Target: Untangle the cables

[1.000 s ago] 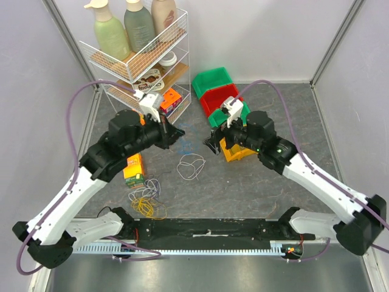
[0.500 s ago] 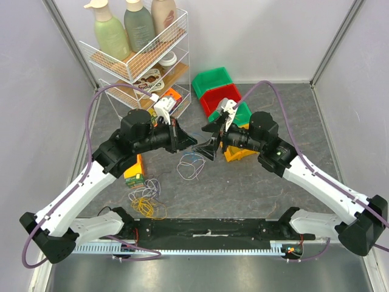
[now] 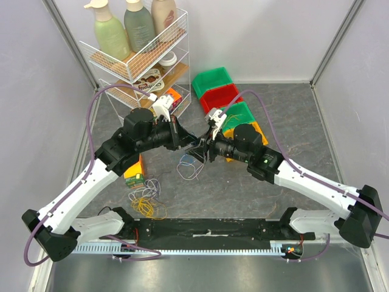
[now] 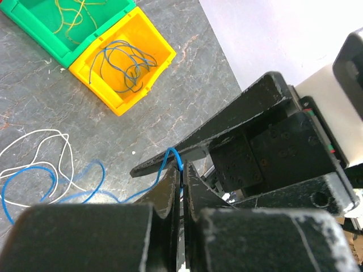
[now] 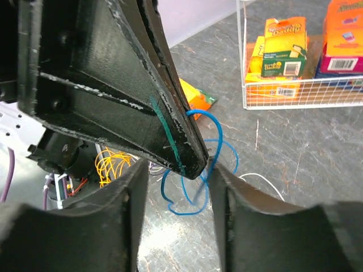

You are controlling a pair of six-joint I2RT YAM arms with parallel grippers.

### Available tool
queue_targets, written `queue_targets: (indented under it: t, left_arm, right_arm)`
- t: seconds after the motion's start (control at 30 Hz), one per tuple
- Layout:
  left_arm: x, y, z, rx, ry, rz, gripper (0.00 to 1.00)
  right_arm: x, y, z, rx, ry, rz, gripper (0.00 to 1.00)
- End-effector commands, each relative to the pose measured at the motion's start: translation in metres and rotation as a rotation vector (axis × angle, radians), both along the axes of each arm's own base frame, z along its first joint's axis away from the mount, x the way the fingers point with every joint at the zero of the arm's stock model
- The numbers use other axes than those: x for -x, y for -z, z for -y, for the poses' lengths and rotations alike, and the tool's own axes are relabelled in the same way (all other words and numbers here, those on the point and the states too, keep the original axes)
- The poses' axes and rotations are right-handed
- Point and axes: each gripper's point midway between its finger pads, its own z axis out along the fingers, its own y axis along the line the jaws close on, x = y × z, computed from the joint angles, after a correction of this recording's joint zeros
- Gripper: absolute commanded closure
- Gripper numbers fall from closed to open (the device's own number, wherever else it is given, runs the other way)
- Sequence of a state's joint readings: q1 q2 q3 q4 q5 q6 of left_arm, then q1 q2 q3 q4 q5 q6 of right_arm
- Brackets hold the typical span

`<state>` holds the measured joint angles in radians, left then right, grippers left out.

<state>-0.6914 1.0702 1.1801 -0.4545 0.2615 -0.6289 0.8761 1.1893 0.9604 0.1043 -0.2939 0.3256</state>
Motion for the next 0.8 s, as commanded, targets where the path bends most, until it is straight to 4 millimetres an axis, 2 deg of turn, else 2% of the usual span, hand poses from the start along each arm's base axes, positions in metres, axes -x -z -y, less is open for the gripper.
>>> queue_targets:
  t: [0.0,0.07,0.17,0.27,0.3,0.4,0.43,0.47,0.57,0.6,0.67,0.77]
  left_arm:
    - [-0.010,-0.018,-0.004,0.042,-0.060,0.012,0.98]
    - [-0.011,-0.018,-0.006,0.041,-0.068,0.009,0.98]
    - [-0.010,-0.021,-0.009,0.050,-0.070,0.017,0.98]
    - [-0.010,-0.022,-0.012,0.048,-0.073,0.028,0.98]
    - [-0.009,-0.023,-0.013,0.047,-0.071,0.036,0.94]
    - [-0.007,-0.029,-0.016,0.053,-0.068,0.065,0.74]
    - [-0.006,-0.030,-0.018,0.049,-0.069,0.082,0.60]
    - [-0.006,-0.032,-0.020,0.045,-0.072,0.099,0.50]
    - [-0.007,-0.036,-0.037,0.015,-0.133,0.145,0.26]
    - [-0.007,-0.034,-0.043,-0.002,-0.160,0.152,0.20]
    - [-0.006,-0.036,-0.061,-0.021,-0.230,0.184,0.14]
    - [-0.010,-0.022,-0.089,-0.076,-0.358,0.189,0.11]
  right_arm:
    - [-0.016,-0.011,0.000,-0.034,0.123,0.023,0.55]
    - [-0.019,-0.010,0.002,-0.030,0.145,0.023,0.65]
    - [-0.018,-0.008,0.001,-0.034,0.140,0.012,0.86]
    - [-0.017,-0.006,0.000,-0.036,0.139,0.008,0.99]
    - [-0.018,-0.005,0.001,-0.034,0.142,0.005,1.00]
    - [-0.019,-0.005,0.004,-0.034,0.160,0.007,1.00]
    - [-0.021,-0.007,0.007,-0.036,0.177,0.007,1.00]
    - [-0.025,-0.006,0.010,-0.032,0.202,0.007,1.00]
    - [-0.037,-0.003,0.023,-0.011,0.280,0.002,1.00]
    - [-0.046,-0.001,0.032,0.001,0.327,-0.005,1.00]
    - [-0.062,0.005,0.048,0.033,0.392,-0.026,1.00]
    - [-0.095,0.021,0.087,0.095,0.534,-0.090,1.00]
